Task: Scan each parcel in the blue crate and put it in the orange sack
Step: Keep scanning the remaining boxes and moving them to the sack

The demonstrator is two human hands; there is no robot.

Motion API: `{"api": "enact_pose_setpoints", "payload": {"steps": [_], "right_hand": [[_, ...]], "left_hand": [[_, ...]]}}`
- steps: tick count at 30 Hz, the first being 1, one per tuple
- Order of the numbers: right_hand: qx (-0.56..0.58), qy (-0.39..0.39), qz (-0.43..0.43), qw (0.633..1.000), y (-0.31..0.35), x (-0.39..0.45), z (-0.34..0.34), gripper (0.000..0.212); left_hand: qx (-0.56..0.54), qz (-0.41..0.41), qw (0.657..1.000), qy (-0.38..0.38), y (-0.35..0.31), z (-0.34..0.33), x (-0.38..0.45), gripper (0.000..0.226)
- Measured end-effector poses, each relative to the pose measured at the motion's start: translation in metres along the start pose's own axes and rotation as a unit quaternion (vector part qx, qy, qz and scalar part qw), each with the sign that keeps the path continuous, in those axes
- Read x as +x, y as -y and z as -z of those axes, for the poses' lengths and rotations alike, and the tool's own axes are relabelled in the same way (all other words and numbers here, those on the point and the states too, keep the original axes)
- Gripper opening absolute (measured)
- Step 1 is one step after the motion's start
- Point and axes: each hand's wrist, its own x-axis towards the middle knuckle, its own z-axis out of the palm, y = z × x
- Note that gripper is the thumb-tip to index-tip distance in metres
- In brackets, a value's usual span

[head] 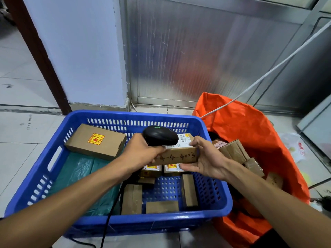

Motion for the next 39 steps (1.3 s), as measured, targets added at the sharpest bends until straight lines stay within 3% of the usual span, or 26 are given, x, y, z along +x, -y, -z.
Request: {"api": "enact_pose_setpoints", "payload": {"steps": [8,13,16,23,27,39], "right_hand": [[-0.085,0.024,0.019,0.996,-0.002,-0.003,-0.006,0.048],[-0.151,-0.037,0.127,0.98,-0.008,0.001,-0.011,0.061],[-0.2,-0.091,0.216,0.951,-0.011,0.008,-0.008,0.069],[-0.225,-0.087,0.307,0.921,-0.007,-0.001,-0.014,0.067],[-0.261,-0.132,0.365,0.884,-0.009,0.003,-0.014,0.075],[-0.293,-0.154,0.407,0.851,-0.008,0.004,-0.013,0.079]], "left_hand": [[-0.007,-0.003,1.0,-0.004,0.001,0.0,-0.001,0.012],[-0.005,-0.002,1.0,-0.01,-0.001,0.002,-0.001,0.012],[-0.003,-0.003,1.0,-0.018,-0.001,0.003,-0.001,0.01],[-0.003,0.001,0.999,-0.033,0.001,0.003,0.002,0.01],[0.002,0.018,0.998,-0.056,0.002,0.005,0.005,0.009],[0.031,0.02,0.996,-0.083,0.002,0.004,0.006,0.006]]}}
